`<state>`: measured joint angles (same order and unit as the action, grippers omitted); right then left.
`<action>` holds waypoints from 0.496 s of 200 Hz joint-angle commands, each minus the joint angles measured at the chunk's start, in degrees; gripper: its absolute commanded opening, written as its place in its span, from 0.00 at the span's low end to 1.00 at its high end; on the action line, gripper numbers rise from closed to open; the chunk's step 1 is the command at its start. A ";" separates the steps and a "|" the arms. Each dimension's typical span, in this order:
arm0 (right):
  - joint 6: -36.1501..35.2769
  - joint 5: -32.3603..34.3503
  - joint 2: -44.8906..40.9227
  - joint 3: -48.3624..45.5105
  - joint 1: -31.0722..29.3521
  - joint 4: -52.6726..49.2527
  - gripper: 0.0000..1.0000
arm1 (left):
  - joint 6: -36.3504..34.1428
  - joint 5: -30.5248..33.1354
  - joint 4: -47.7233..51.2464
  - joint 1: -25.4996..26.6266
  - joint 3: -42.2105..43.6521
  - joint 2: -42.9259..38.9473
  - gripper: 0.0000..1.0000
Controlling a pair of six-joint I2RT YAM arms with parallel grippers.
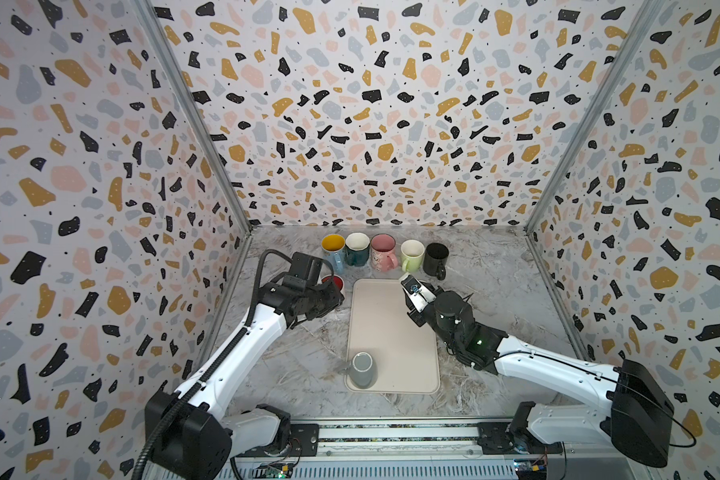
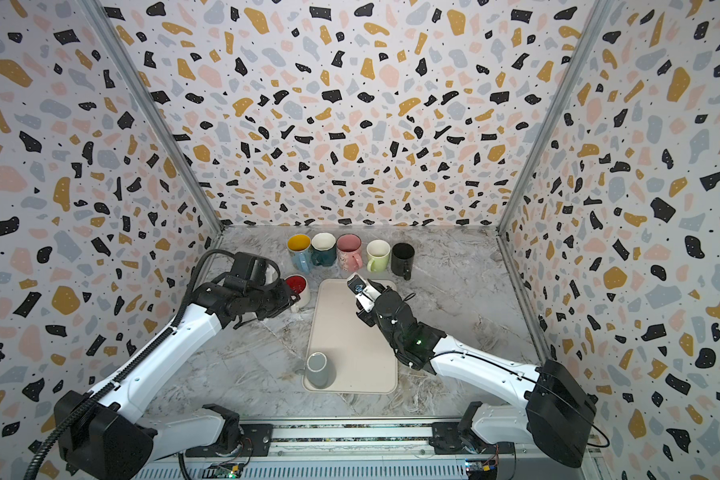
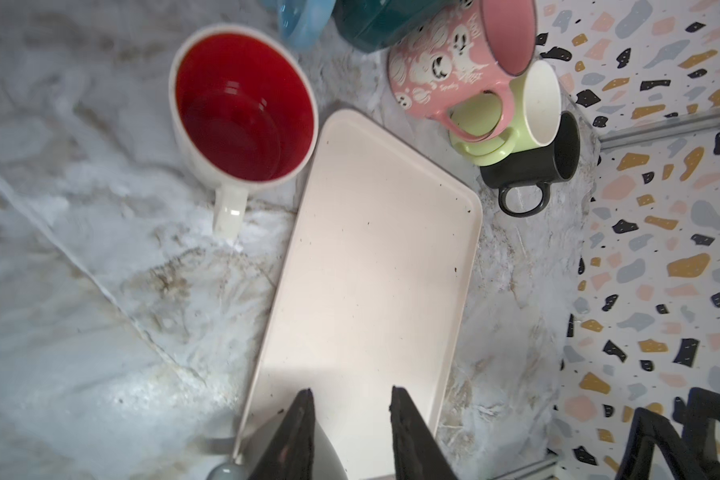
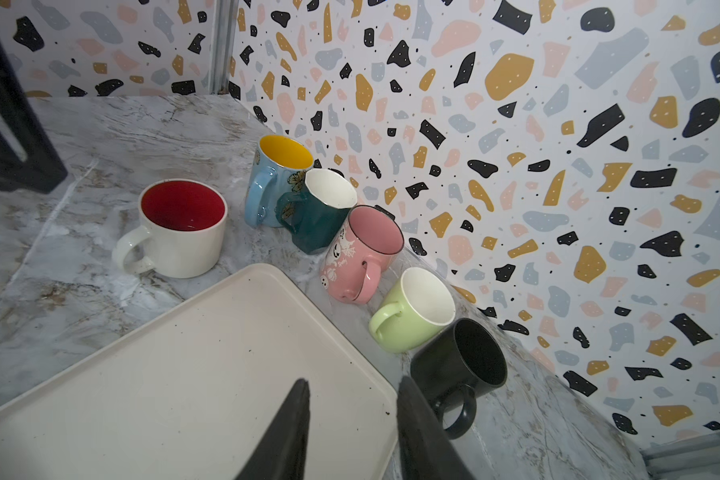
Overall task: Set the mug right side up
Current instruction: 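Move the left gripper to the grey mug on the tray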
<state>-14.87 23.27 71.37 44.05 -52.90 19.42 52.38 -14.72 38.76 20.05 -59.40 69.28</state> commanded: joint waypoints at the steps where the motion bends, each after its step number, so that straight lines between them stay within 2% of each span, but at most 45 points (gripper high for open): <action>1: 1.55 -1.09 -3.01 0.30 0.43 -0.24 0.37 | 16.41 -9.06 -1.05 -0.47 5.50 -3.60 0.32; 14: 1.91 -1.22 -4.14 -0.43 0.74 -0.09 0.38 | 22.91 -10.33 -2.19 -0.48 8.17 -5.61 0.32; 30: 2.39 -1.30 -5.30 -1.06 1.12 0.03 0.38 | 27.61 -9.82 -1.49 -0.50 9.63 -7.44 0.32; 60: 2.85 -1.53 -5.54 -0.85 1.57 0.05 0.38 | 30.98 -5.38 5.04 -0.48 10.20 -8.46 0.34; 99: 2.66 -1.75 -3.70 0.91 1.82 -0.77 0.38 | 32.77 -6.17 8.76 -0.49 13.33 -6.67 0.35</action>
<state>-12.91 22.04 67.11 43.13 -51.37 19.25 81.78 -20.71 42.46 19.88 -47.97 61.63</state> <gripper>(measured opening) 0.384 0.347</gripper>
